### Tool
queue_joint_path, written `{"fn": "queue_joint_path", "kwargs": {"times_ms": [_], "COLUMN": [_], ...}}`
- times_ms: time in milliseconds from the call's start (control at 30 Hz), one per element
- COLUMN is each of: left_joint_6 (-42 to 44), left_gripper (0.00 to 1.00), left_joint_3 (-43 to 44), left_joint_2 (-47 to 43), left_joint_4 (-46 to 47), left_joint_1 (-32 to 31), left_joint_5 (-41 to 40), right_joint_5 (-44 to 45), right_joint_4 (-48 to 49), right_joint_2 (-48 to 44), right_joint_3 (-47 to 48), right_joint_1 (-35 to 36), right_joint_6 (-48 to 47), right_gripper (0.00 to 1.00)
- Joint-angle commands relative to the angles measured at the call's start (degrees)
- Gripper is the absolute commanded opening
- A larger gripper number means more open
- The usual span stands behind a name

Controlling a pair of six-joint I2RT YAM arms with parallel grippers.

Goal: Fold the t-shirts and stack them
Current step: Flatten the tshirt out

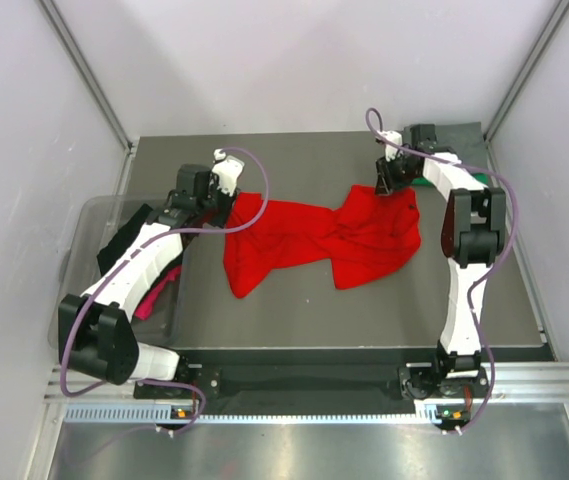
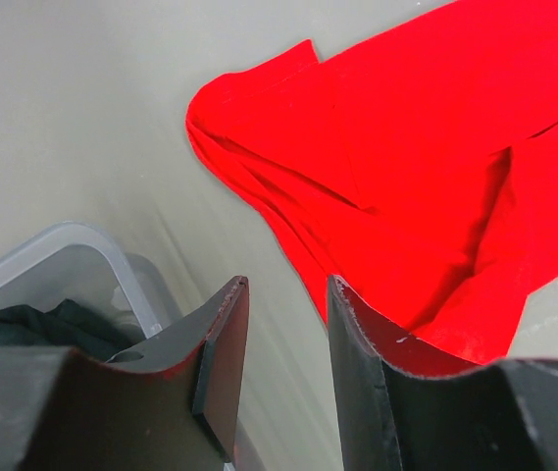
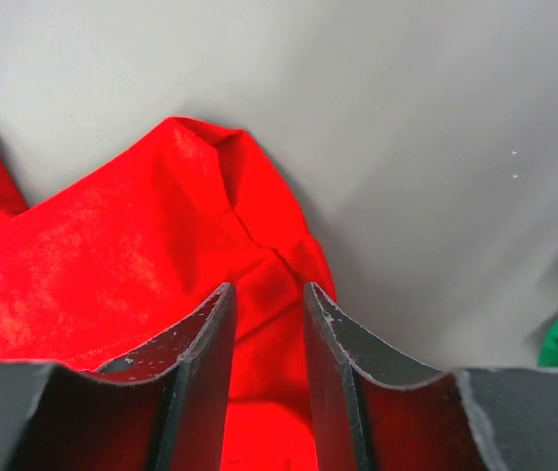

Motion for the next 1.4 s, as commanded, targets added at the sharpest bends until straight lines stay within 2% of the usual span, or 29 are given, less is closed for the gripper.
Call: {"fn": "queue_joint_path", "kwargs": {"times_ms": [0, 667, 767, 1067, 1367], "left_joint_6": [-0.8, -1.0, -0.9, -1.1, -1.3], "left_gripper": [0.43, 0.43, 0.43, 0.43, 0.43], "left_joint_3": [-0.3, -0.8, -0.8, -0.8, -0.7], "left_joint_2": [0.1, 0.6, 0.6, 0.5, 0.5], "left_joint_4": [1.8, 2.3, 2.3, 2.2, 2.1], "left_joint_1": [0.4, 0.8, 0.8, 1.1, 1.1], "left_joint_5": [0.8, 1.2, 1.2, 1.6, 1.6], "right_joint_5": [-0.9, 1.7, 3.5, 4.4, 6.8], "right_joint_4": [0.2, 0.2, 0.3, -0.7, -0.9], "right_joint_2": [0.9, 4.3, 4.7, 5.9, 6.4], "right_joint_3": [2.7, 4.1, 4.6, 5.3, 5.3], "right_joint_1": [1.3, 1.9, 2.1, 2.8, 2.9], "right_joint_6": [0.6, 1.3, 1.6, 1.0, 1.0], "right_gripper": [0.34, 0.34, 0.39, 0.40, 0.37]}}
